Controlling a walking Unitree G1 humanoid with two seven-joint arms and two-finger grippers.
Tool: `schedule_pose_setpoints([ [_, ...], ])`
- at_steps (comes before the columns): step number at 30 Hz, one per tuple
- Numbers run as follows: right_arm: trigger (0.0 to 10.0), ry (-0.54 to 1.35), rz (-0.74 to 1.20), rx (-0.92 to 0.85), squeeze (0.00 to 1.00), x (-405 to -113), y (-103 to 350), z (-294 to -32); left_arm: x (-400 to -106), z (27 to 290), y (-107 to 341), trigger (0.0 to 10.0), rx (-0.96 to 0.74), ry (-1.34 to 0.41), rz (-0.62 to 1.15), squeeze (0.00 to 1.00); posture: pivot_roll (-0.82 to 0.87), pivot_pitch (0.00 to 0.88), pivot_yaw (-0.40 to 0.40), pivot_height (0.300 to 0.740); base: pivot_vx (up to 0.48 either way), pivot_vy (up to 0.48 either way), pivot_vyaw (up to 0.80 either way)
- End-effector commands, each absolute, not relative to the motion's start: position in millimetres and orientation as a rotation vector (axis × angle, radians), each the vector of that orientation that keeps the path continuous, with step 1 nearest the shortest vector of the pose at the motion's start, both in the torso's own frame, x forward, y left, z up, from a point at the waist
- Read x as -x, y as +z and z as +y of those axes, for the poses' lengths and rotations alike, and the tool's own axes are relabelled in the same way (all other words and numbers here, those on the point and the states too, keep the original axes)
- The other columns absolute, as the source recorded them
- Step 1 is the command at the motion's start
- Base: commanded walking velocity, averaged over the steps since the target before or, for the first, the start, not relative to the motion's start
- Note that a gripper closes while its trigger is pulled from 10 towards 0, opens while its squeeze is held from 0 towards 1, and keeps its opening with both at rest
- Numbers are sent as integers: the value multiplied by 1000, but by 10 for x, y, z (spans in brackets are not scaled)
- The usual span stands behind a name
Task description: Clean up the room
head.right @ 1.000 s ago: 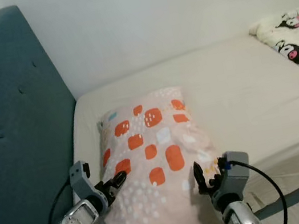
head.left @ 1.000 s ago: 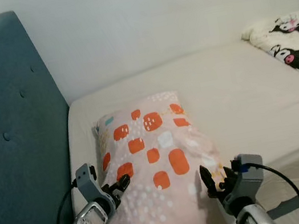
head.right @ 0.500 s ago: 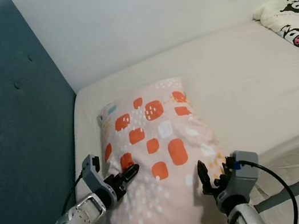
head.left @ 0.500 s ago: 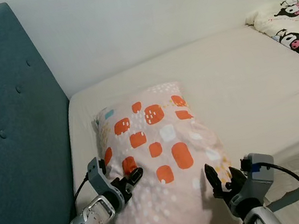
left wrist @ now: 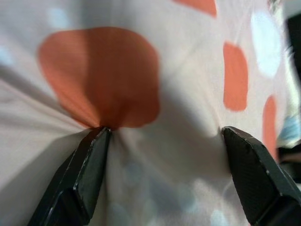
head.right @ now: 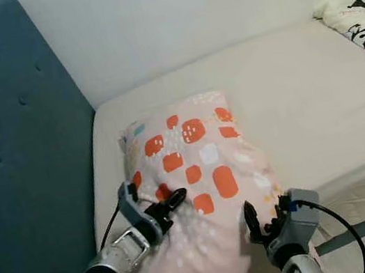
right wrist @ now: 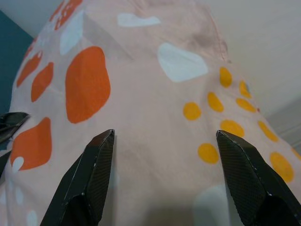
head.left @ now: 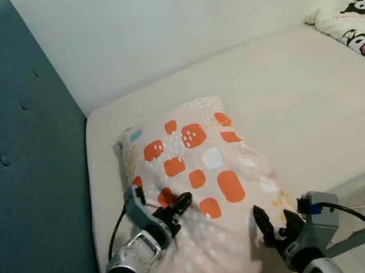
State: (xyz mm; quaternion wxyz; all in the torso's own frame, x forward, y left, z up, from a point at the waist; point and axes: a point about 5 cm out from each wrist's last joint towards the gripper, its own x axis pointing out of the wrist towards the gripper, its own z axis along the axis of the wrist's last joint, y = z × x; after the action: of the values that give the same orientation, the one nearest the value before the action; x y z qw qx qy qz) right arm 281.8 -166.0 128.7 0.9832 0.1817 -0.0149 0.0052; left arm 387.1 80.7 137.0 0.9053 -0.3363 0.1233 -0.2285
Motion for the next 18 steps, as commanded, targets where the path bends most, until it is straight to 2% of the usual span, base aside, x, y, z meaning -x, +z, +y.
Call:
schedule_pose_setpoints([
  [1, 10000, 3, -8, -368, 0, -2782, 1251, -1647, -3810, 723, 1229, 10000, 620, -462, 318, 0, -45, 377, 144, 594, 0, 0, 0],
  [2, 10000, 2, -7, -367, 0, -2782, 1250, -1646, -3813, 724, 1225, 10000, 587, -448, 318, 0, -45, 376, 144, 594, 0, 0, 0],
  [3, 10000, 1, -7, -365, 0, -2782, 1250, -1644, -3815, 728, 1220, 9333, 554, -438, 319, 0, -45, 376, 144, 594, 0, 0, 0],
  [4, 10000, 1, -7, -365, 0, -2782, 1250, -1644, -3815, 728, 1220, 9333, 554, -438, 319, 0, -45, 376, 144, 594, 0, 0, 0],
  [5, 10000, 0, -6, -365, 0, -2780, 1250, -1643, -3821, 741, 1217, 3569, 517, -418, 317, 0, -42, 376, 144, 594, 0, 0, 0],
  [6, 10000, -1, -5, -365, 0, -2779, 1250, -1643, -3826, 755, 1214, 2392, 490, -401, 316, 0, -42, 375, 144, 594, 0, 0, 0],
  [7, 10000, -1, -5, -365, 0, -2779, 1250, -1643, -3826, 755, 1214, 2392, 490, -401, 316, 0, -42, 375, 144, 594, 0, 0, 0],
  [8, 10000, -3, -4, -367, 0, -2776, 1251, -1641, -3840, 787, 1222, 0, 487, -366, 307, 0, -44, 375, 146, 594, 0, 0, 0],
  [18, 10000, 5, 3, -365, 0, -2761, 1248, -1616, -3893, 848, 1303, 0, 533, -291, 262, 0, -43, 375, 146, 594, 0, 0, 0],
])
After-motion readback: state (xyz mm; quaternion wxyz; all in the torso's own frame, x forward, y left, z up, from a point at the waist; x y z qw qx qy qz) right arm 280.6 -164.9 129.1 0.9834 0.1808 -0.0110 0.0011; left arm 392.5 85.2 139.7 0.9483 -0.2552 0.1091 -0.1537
